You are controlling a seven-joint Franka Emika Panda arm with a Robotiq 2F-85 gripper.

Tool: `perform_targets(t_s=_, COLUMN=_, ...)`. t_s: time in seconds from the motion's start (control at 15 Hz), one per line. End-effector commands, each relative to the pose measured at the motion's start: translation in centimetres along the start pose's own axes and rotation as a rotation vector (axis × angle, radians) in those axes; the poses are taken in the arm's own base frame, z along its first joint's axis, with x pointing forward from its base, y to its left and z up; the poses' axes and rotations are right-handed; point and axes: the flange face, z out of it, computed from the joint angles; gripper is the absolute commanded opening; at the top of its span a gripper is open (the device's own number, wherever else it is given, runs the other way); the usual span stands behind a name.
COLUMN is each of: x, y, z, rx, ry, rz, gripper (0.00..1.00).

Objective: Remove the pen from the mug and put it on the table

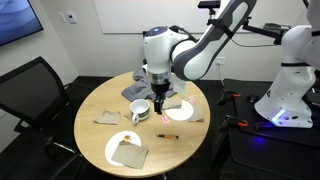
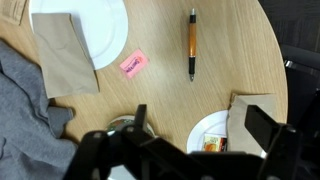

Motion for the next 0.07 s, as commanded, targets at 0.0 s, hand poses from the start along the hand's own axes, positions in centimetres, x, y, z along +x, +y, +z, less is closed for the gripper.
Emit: perform_targets(t_s=0.0, x=0.03, y=0.02, z=-0.07, rx=0.0, ry=-0.001, rz=0.0, gripper=1.0)
